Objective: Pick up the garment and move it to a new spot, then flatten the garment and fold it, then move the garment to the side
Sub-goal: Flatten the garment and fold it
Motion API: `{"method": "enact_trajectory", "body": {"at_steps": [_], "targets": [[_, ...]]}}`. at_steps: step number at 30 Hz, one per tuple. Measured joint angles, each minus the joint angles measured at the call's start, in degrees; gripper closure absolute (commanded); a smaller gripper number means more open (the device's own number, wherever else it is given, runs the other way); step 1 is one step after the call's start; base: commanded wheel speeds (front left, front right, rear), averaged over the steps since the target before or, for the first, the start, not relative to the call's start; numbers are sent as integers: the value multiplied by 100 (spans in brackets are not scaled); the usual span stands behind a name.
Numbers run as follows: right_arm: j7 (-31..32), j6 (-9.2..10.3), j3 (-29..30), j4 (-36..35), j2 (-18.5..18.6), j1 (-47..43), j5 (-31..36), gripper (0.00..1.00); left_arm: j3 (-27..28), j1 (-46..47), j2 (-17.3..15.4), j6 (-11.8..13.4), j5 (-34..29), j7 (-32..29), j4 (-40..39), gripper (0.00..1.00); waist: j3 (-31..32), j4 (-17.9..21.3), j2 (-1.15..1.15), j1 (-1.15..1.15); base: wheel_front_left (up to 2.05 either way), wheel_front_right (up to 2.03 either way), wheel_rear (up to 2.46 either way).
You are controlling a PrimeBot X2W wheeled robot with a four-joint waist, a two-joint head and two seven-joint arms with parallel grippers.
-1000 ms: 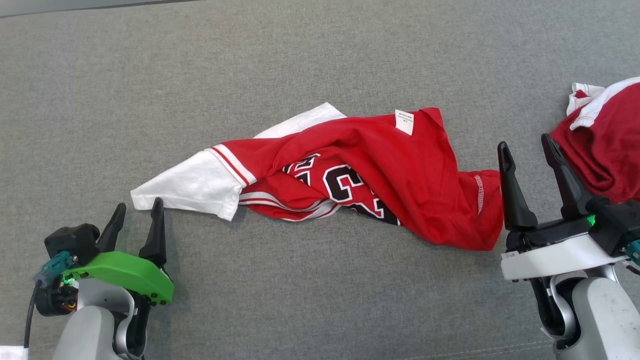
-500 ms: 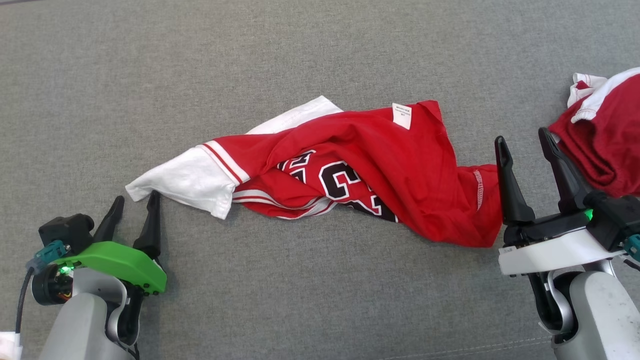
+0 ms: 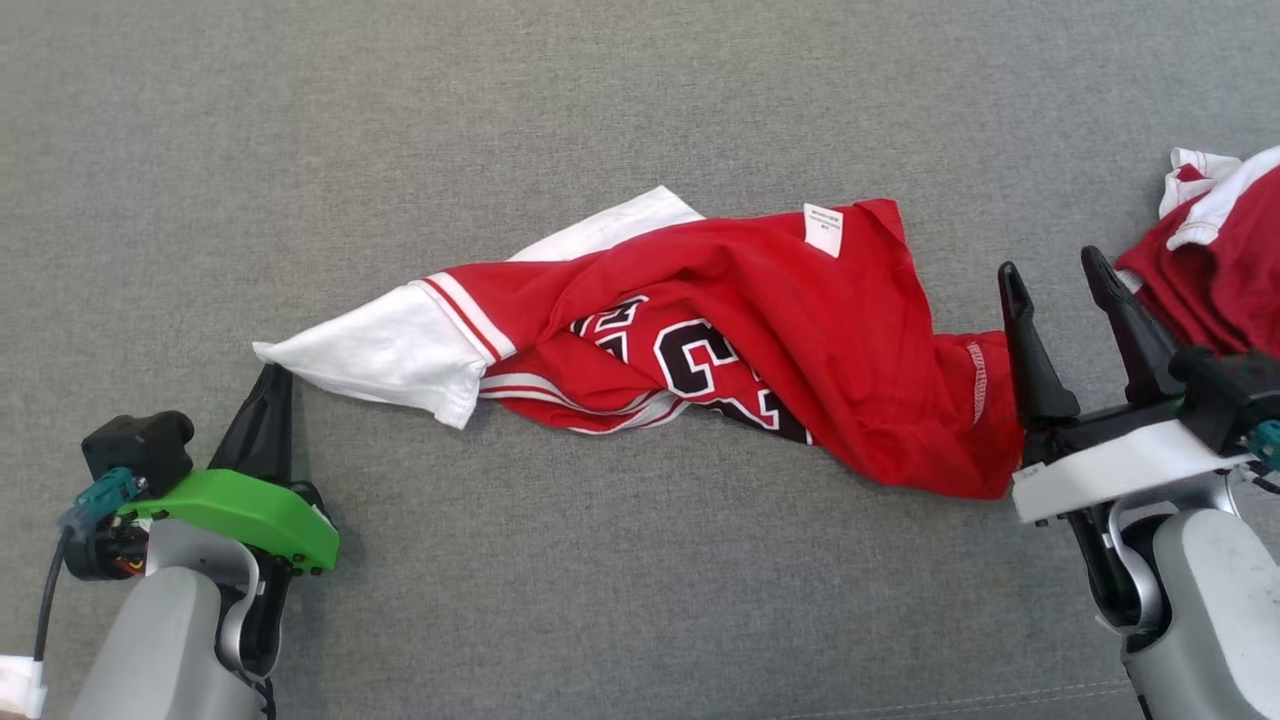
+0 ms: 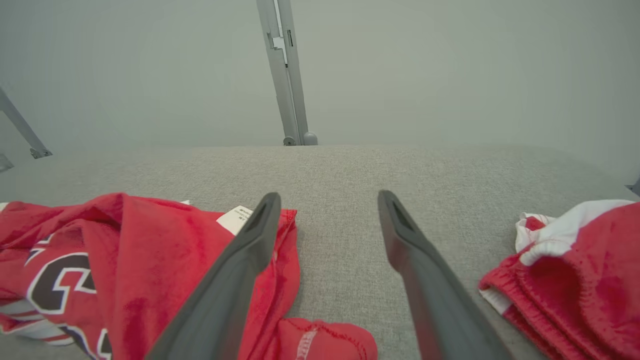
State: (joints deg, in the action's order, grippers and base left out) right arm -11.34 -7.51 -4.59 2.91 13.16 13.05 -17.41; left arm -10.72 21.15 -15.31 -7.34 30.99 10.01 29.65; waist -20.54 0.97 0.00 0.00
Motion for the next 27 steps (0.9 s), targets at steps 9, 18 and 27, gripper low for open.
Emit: {"method": "enact_trajectory", "body": {"at_steps": [9, 18, 27], "targets": [[227, 0, -855, 979, 402, 754, -377, 0, -121, 83, 1, 0, -129, 110, -181, 100, -147, -242, 0, 0, 0, 0, 0], [466, 0, -1266, 1553, 588, 1279, -653, 100, -204, 84, -8, 55, -185, 164, -385, 100, -251, -328, 0, 0, 0, 0, 0], [304, 0, -1237, 1622, 638, 1418, -766, 100, -216, 49, -38, 110, -185, 219, -556, 100, -200, -347, 0, 0, 0, 0, 0]]}}
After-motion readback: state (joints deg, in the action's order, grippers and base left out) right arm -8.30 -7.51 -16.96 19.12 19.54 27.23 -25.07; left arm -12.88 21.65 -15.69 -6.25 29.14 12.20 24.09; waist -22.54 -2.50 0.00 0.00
